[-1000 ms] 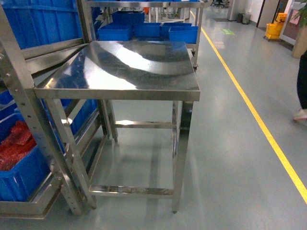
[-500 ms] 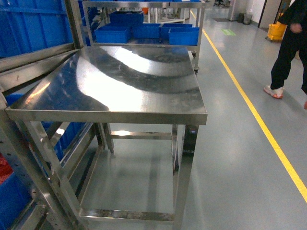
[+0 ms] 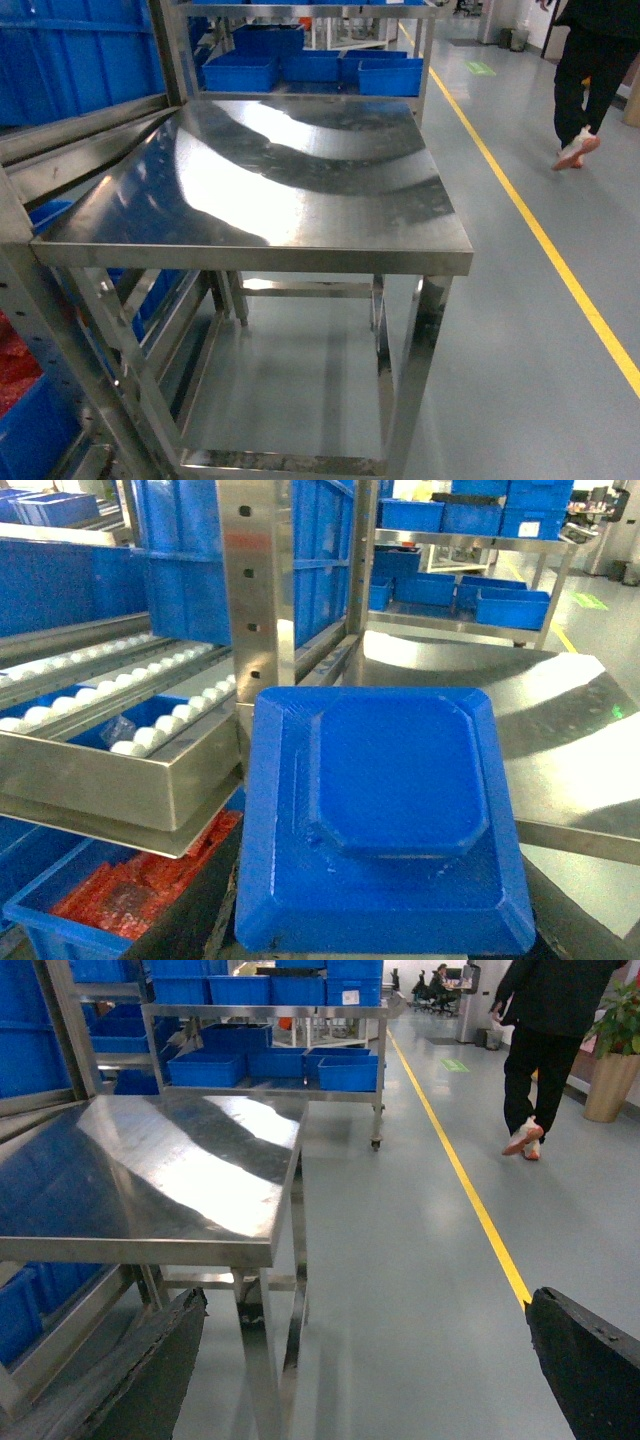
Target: Pick blue part to blue bin on bottom shelf
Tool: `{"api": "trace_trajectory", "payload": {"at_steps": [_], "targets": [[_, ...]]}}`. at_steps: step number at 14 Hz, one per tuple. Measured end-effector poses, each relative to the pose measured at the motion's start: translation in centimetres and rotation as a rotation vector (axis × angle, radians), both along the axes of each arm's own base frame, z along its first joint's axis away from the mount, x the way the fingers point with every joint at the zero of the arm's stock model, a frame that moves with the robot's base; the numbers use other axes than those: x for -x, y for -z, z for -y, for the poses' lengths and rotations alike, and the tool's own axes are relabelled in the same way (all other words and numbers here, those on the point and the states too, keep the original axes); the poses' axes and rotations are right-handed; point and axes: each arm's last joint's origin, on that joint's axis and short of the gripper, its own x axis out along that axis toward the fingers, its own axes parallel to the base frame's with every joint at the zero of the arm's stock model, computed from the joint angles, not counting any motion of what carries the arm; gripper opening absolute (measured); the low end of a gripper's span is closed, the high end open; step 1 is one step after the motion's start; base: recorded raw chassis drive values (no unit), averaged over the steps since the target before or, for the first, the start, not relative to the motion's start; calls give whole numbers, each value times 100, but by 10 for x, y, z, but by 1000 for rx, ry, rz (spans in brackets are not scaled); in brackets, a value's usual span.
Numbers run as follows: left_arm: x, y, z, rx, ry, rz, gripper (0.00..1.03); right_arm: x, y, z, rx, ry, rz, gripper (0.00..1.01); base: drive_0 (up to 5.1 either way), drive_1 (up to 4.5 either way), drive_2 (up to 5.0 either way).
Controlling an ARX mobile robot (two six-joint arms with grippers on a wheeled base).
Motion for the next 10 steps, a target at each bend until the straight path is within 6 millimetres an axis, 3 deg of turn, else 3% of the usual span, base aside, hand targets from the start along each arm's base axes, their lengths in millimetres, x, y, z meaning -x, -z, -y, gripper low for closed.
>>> {"api": "trace_trajectory", "payload": {"at_steps": [10], "targets": [[0,0,0,0,-2,1,43,0,0,0,0,0,0,98,-487,143,339]]}}
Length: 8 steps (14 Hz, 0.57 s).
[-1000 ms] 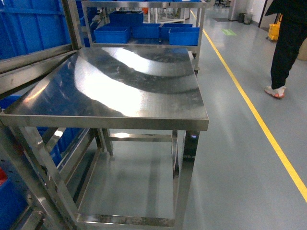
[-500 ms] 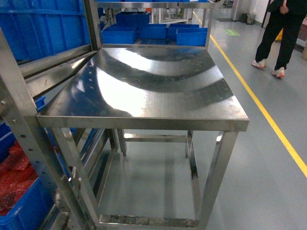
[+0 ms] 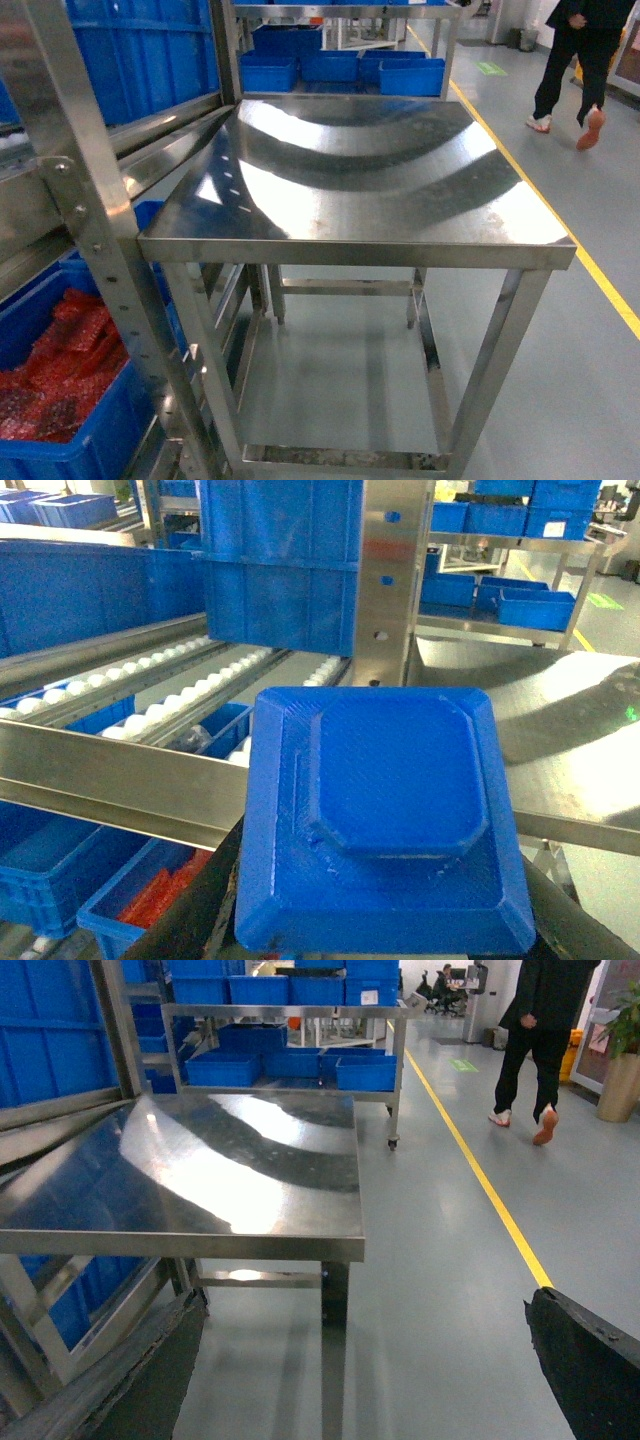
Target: Pick blue part to blue bin on bottom shelf
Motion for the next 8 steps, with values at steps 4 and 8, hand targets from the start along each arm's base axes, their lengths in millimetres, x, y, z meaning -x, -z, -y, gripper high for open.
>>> {"api": "trace_trajectory", "payload": {"at_steps": [4,8], "targets": [[0,0,0,0,-1,-1,43,0,0,0,0,0,-1,98,-484,140,345],[0,0,0,1,-1,4,43,0,0,0,0,0,1,98,-484,130,348]]}}
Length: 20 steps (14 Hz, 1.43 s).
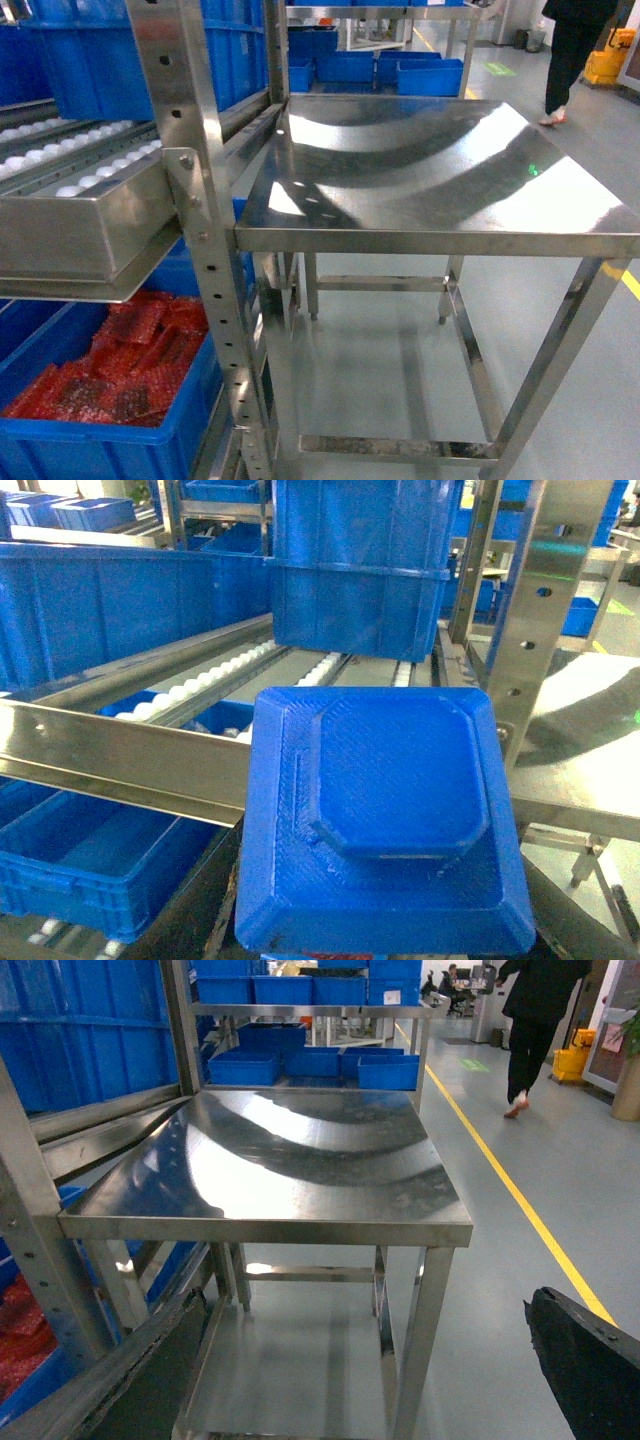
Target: Pick blue part to blue bin on bottom shelf
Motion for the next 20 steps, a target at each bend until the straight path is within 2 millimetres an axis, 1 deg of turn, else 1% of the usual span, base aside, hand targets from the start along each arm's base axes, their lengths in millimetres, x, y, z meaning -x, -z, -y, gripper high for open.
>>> {"api": "trace_trajectory", "payload": {"at_steps": [20], "targets": [[0,0,0,-1,1,-4,43,0,0,0,0,0,0,98,-503,237,246]]}}
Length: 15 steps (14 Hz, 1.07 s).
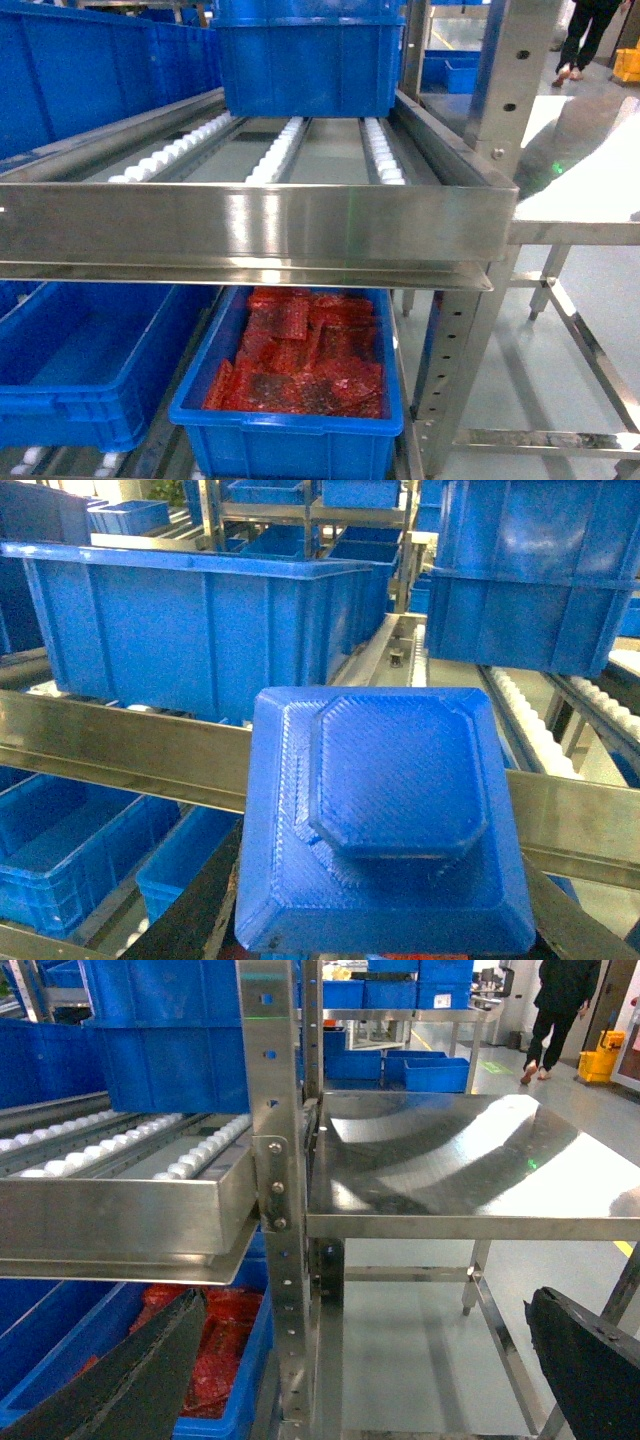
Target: Pick blue part to blue bin on bottom shelf
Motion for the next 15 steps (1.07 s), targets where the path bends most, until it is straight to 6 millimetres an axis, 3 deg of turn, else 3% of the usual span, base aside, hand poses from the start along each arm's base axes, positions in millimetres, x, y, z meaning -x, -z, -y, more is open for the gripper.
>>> {"api": "trace_trajectory", "payload": {"at_steps": [8,15], "targets": [[0,0,0,0,0,0,43,0,0,0,0,0,-3,98,-503,243,243],[0,0,0,1,-2,2,43,0,0,0,0,-2,-1,98,0,0,0]]}}
